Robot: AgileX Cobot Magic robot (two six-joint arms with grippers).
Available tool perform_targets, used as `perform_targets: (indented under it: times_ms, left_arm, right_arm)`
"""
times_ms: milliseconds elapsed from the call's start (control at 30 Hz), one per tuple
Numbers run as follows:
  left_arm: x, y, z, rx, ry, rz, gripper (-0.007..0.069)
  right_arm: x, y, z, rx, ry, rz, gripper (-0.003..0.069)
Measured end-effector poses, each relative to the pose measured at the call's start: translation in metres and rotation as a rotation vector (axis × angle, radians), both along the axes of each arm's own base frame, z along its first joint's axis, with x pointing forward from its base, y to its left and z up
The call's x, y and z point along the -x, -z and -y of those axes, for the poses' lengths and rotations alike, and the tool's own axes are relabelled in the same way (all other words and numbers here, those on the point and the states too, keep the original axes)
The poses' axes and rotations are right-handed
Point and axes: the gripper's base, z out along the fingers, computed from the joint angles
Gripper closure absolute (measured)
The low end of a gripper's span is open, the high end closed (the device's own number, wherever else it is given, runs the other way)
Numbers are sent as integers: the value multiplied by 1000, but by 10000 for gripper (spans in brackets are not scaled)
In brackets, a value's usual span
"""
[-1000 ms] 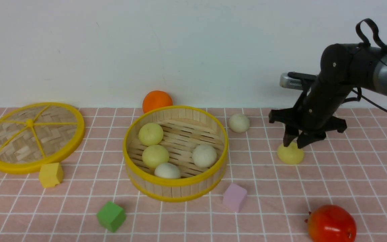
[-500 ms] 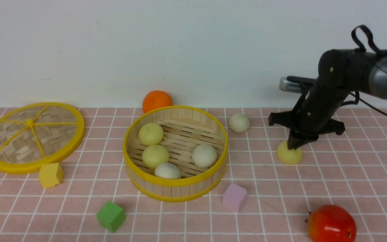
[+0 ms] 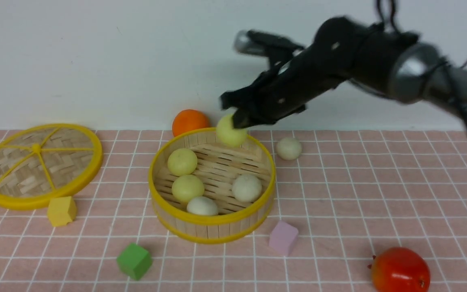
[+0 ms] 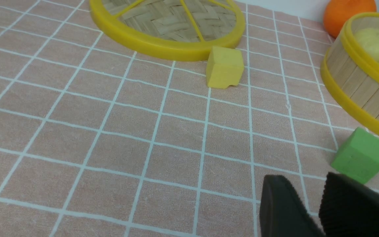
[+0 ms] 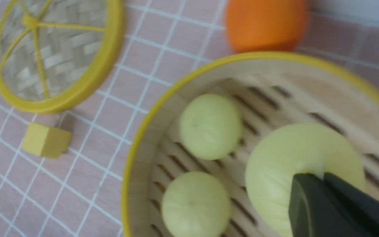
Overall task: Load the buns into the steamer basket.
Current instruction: Use the right arm to put the steamed stuffed bun into the steamer, then use the right arm to grab a steamed stuffed bun
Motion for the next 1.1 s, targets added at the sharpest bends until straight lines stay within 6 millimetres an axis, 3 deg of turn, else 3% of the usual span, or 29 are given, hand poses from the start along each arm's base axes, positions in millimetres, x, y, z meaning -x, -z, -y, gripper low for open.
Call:
perform_targets:
  times_ms: [67,267,433,633,700,833,967,1033,1100]
  left_arm:
    - [0,0,0,-6,0,0,388]
    - [0,0,-1,-15,-1,0,388]
    - [0,0,-1,-18,-2,0,388]
    - [0,0,-1,-18,-2,-1,386]
    - [0,0,-1,-18,-2,-1,386]
    - [0,0,-1,-19,-2,-1,386]
    - [0,0,-1,-20,-2,-1,386]
    - [0,0,-1,-21,-2,-1,386]
    - [0,0,-1,-22,-2,-1,386]
  right_arm:
    - [1,17,-12,16,-28,-17,647]
    - [-1,53,-24,41,-44,-77,646]
    - [-3,63,-24,41,-26,-101,620]
    - [-2,47,-23,27,-19,-65,459]
    - [-1,29,-15,39,-20,-21,353]
    - [-9,-6,16,57,30,75,257]
    - [-20,-17,44,61,91,108,258]
    - [-30,-7,61,74,131,88,308]
    - [-35,-1,65,73,151,74,334]
